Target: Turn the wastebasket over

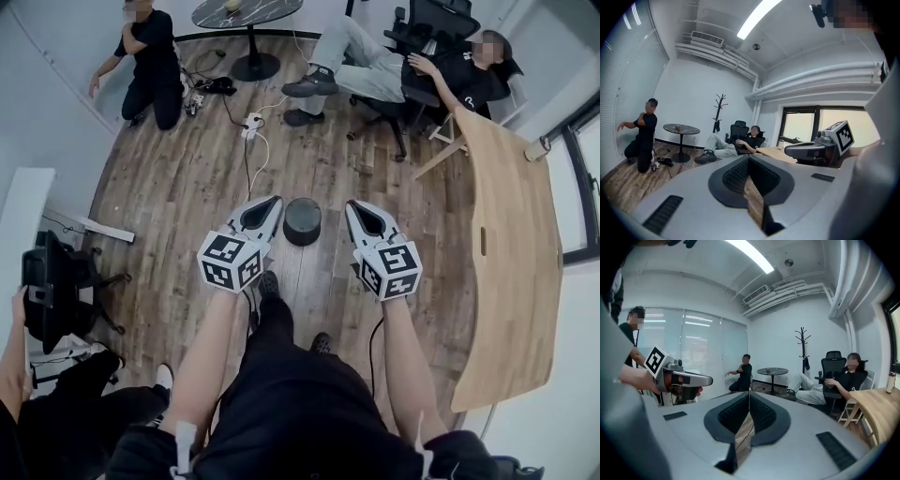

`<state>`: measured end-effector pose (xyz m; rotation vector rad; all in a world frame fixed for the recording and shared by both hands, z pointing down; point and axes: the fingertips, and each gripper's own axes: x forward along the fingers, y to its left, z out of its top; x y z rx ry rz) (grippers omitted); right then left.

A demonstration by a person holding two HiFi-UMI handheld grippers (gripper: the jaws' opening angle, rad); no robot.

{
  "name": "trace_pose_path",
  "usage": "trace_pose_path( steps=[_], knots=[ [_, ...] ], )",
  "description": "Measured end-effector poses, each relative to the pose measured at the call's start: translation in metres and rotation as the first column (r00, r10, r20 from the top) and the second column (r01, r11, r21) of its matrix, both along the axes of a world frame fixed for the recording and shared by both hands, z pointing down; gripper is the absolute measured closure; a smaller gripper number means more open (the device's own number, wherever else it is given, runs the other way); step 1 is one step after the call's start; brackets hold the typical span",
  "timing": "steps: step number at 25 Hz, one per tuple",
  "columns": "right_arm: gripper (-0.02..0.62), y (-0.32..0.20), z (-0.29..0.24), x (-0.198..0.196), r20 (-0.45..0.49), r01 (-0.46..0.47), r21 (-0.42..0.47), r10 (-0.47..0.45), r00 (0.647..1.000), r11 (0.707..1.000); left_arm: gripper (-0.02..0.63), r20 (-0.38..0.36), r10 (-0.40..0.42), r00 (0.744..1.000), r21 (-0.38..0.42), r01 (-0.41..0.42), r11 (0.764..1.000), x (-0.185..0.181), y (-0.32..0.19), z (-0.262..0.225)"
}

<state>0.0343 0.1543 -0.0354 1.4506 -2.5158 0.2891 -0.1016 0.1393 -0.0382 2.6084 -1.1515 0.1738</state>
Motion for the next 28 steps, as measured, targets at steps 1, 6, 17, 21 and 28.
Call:
trace_pose_path(
  steps=[1, 6, 17, 21, 28],
  knots=[
    [0.563, -0.014, -0.002, -0.008, -0.002, -0.008, -0.001, 0.008, 1.0, 1.0, 0.59, -0.002, 0.009, 1.0, -0.001, -0.009, 1.0, -0.008, -0.016, -0.001],
    [0.563, -0.076, -0.001, -0.027, -0.011, -0.062, -0.016, 0.062, 0.998, 0.998, 0.59, -0.022, 0.056, 0.998, -0.005, -0.056, 0.998, -0.028, -0.088, -0.002],
    [0.563, -0.129, 0.061, -0.046, -0.052, -0.167, -0.152, 0.16, 0.986, 0.974, 0.589, -0.045, 0.137, 0.99, -0.144, -0.142, 0.979, -0.053, -0.16, 0.064],
    [0.563, -0.141, 0.087, -0.035, -0.054, -0.161, -0.196, 0.154, 0.987, 0.967, 0.591, -0.042, 0.119, 0.992, -0.191, -0.125, 0.974, -0.048, -0.175, 0.09],
    [0.563, -0.176, 0.149, -0.022, -0.072, -0.092, -0.272, 0.075, 0.995, 0.958, 0.589, -0.011, 0.077, 0.997, -0.264, -0.077, 0.962, -0.038, -0.197, 0.144]
  ],
)
